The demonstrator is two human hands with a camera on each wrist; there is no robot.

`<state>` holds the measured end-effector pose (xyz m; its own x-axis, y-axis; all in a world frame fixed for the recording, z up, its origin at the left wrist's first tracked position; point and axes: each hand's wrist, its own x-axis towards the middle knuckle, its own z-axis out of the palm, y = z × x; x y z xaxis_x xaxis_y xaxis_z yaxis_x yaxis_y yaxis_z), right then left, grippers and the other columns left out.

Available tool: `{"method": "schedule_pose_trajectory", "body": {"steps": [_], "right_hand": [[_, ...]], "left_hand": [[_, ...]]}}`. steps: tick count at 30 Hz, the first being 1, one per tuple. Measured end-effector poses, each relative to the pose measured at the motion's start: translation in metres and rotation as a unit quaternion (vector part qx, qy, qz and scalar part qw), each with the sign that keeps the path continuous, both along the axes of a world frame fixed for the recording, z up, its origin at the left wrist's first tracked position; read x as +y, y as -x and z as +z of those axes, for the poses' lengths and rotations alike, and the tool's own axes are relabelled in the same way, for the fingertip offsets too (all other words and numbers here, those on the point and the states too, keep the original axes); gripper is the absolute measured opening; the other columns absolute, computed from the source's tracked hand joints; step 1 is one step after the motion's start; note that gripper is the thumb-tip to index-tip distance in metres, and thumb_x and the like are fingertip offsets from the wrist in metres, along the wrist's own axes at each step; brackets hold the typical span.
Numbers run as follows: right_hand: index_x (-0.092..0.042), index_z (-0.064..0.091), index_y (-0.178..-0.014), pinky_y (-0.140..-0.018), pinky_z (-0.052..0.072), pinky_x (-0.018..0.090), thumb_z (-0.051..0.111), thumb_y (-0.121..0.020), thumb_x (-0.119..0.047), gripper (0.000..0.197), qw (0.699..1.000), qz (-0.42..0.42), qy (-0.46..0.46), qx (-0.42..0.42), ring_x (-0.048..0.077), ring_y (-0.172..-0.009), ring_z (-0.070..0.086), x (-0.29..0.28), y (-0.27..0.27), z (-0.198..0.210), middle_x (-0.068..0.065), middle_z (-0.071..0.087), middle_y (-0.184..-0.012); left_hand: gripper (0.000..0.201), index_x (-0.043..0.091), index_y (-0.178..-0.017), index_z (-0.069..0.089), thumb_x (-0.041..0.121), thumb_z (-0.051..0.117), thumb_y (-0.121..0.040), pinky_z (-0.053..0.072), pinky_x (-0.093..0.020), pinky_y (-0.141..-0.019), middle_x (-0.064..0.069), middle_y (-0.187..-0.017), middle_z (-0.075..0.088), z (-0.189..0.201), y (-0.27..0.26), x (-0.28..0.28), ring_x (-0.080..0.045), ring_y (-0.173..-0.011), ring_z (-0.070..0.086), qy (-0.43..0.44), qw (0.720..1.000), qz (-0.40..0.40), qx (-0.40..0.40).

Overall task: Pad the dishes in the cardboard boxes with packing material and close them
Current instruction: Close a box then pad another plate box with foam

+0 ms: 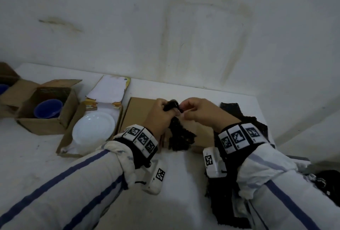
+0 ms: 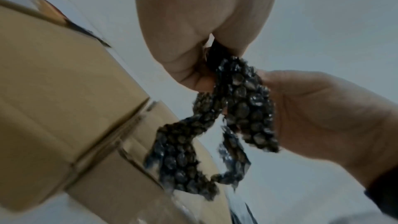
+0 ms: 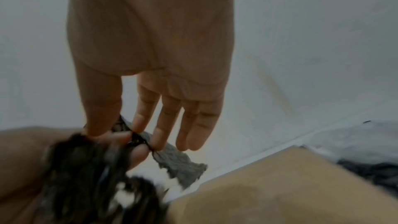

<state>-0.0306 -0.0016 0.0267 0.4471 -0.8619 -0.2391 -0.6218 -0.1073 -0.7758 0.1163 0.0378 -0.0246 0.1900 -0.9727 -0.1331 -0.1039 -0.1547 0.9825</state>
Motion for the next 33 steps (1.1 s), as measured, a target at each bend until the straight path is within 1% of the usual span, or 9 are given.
{"method": "schedule_pose_trajectory", "body": {"steps": [4,7,11,15,21,24,26,29,33], "right_hand": [[-0.025,0.028,-0.144,-0.084,0.049,0.026,0.064,-0.083,-0.010,0.072,0.982,0.166,0.029,0.086,0.018,-0.102,0.057,0.012,-0.062,-0.008,0.001,0.054,-0.121],[-0.026,0.017,-0.149,-0.080,0.045,0.019,0.056,-0.091,-0.018,0.070,0.970,0.195,0.056,0.138,0.021,-0.107,0.057,0.022,-0.109,-0.011,0.007,0.052,-0.133],[-0.024,0.037,-0.137,-0.047,0.050,0.012,0.040,-0.100,-0.032,0.038,0.985,0.090,-0.143,-0.029,0.006,-0.055,0.062,0.033,-0.167,-0.028,0.012,0.061,-0.117],[-0.026,0.047,-0.118,-0.050,0.058,0.032,0.039,-0.100,-0.009,0.026,0.910,0.021,-0.361,-0.202,0.023,-0.065,0.066,0.038,-0.214,-0.038,0.015,0.061,-0.100],[-0.006,0.057,-0.084,-0.057,0.053,0.030,0.039,-0.089,0.012,0.026,0.950,-0.099,-0.240,-0.171,0.024,-0.067,0.058,0.018,-0.262,-0.045,0.016,0.059,-0.081],[-0.007,0.061,-0.073,-0.070,0.054,0.035,0.044,-0.088,0.010,0.028,0.947,-0.126,-0.215,-0.202,0.025,-0.078,0.060,0.015,-0.282,-0.043,0.018,0.061,-0.088],[-0.007,0.065,-0.073,-0.080,0.054,0.037,0.049,-0.087,0.006,0.024,0.955,-0.093,-0.201,-0.198,0.027,-0.087,0.061,0.015,-0.292,-0.041,0.017,0.063,-0.093],[-0.018,0.063,-0.083,-0.078,0.053,0.038,0.061,-0.085,-0.011,0.008,0.981,0.034,-0.168,-0.093,0.022,-0.094,0.059,0.016,-0.298,-0.042,0.004,0.061,-0.095],[-0.016,0.051,-0.093,-0.058,0.051,0.023,0.067,-0.085,-0.016,0.017,0.979,0.166,-0.116,-0.014,0.016,-0.080,0.059,0.029,-0.307,-0.051,0.003,0.056,-0.097]], "left_hand": [[0.020,0.019,-0.093,0.050,0.000,0.052,-0.090,0.052,-0.044,-0.089,-0.011,-0.099,0.058,0.003,-0.053,0.005,-0.030,-0.099,0.059,-0.015,0.997,0.046,0.060],[0.038,0.027,-0.093,0.057,-0.008,0.043,-0.086,0.051,-0.043,-0.092,-0.014,-0.109,0.061,0.001,-0.098,0.014,-0.030,-0.102,0.060,-0.016,0.993,0.100,0.057],[0.034,0.016,-0.083,0.060,-0.009,0.038,-0.080,0.052,-0.033,-0.075,-0.011,-0.088,0.065,-0.001,-0.150,0.028,-0.023,-0.082,0.061,-0.036,0.984,0.161,0.064],[0.014,0.019,-0.081,0.061,0.011,0.051,-0.078,0.052,-0.040,-0.087,-0.013,-0.101,0.064,-0.004,-0.189,0.037,-0.029,-0.097,0.061,-0.059,0.991,0.123,0.013],[0.060,0.008,-0.117,0.051,0.019,0.058,-0.058,0.051,-0.040,-0.089,-0.009,-0.110,0.055,-0.008,-0.231,0.049,-0.024,-0.102,0.056,-0.081,0.996,-0.030,-0.012],[0.037,0.007,-0.107,0.058,0.019,0.067,-0.073,0.055,-0.047,-0.082,-0.012,-0.098,0.066,-0.012,-0.250,0.047,-0.026,-0.089,0.065,-0.055,0.988,-0.054,-0.133],[0.008,0.009,-0.093,0.061,0.012,0.056,-0.087,0.058,-0.045,-0.070,-0.013,-0.083,0.068,-0.014,-0.263,0.043,-0.028,-0.072,0.067,-0.053,0.976,-0.020,-0.212],[0.039,0.034,-0.076,0.048,-0.003,0.057,-0.085,0.055,-0.025,-0.064,0.005,-0.075,0.057,-0.020,-0.284,0.048,-0.015,-0.065,0.059,-0.055,0.975,0.016,-0.213],[0.047,0.035,-0.069,0.035,-0.004,0.055,-0.087,0.039,-0.008,-0.054,0.008,-0.079,0.047,-0.025,-0.294,0.056,-0.006,-0.070,0.045,-0.078,0.961,-0.034,-0.262]]}}
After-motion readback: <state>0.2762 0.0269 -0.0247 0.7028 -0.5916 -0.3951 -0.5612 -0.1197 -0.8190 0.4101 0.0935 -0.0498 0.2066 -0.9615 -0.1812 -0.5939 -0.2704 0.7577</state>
